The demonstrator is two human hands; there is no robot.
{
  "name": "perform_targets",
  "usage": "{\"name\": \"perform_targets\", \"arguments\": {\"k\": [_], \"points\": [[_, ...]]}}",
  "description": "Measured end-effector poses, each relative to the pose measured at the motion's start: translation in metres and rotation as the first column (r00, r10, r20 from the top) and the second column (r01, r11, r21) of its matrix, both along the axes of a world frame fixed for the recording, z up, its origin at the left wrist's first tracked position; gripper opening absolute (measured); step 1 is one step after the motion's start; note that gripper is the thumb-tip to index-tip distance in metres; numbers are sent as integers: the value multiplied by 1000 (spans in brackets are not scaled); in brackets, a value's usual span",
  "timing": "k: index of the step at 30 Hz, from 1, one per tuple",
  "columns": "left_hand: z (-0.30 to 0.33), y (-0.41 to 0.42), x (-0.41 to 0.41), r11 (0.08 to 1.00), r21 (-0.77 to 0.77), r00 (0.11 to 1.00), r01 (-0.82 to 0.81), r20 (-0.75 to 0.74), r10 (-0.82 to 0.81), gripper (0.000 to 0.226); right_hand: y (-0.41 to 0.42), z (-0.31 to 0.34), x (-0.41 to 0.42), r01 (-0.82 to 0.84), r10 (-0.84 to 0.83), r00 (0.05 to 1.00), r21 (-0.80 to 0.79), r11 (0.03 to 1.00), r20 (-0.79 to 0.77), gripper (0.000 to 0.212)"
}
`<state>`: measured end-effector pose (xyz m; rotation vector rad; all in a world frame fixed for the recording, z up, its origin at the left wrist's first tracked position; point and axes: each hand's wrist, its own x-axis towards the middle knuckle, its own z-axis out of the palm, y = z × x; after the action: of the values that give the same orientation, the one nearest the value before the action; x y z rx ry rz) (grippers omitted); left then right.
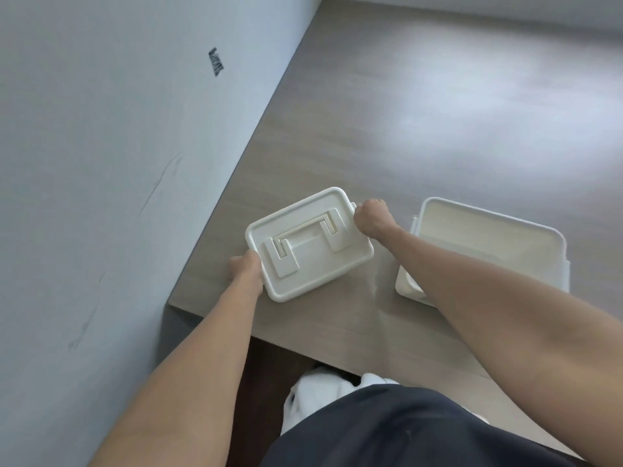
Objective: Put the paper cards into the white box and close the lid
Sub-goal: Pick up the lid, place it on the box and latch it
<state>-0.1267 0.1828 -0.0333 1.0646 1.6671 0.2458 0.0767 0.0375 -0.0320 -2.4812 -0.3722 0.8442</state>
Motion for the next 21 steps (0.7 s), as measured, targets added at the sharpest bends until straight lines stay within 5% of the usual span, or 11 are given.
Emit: {"name": "perform_targets", "arguments": {"k": [2,6,10,16,21], "points": [[12,10,22,996,54,998,65,8,-66,19,-10,12,10,64,-65,997,31,997,36,40],[10,53,68,968,163,980,193,-69,-184,46,-18,44,32,144,-160,980,133,981,115,39],[73,40,106,930,261,966,258,-63,-251,49,-40,75,51,243,-283,947,239,940,154,44],[102,1,170,841,343,904,418,-68,-421,19,-112,100,78,378,-457,858,313,871,234,43],[104,-45,210,736,350,803,580,-95,-588,24,-185,110,86,459,-534,809,305,834,244,38]]}}
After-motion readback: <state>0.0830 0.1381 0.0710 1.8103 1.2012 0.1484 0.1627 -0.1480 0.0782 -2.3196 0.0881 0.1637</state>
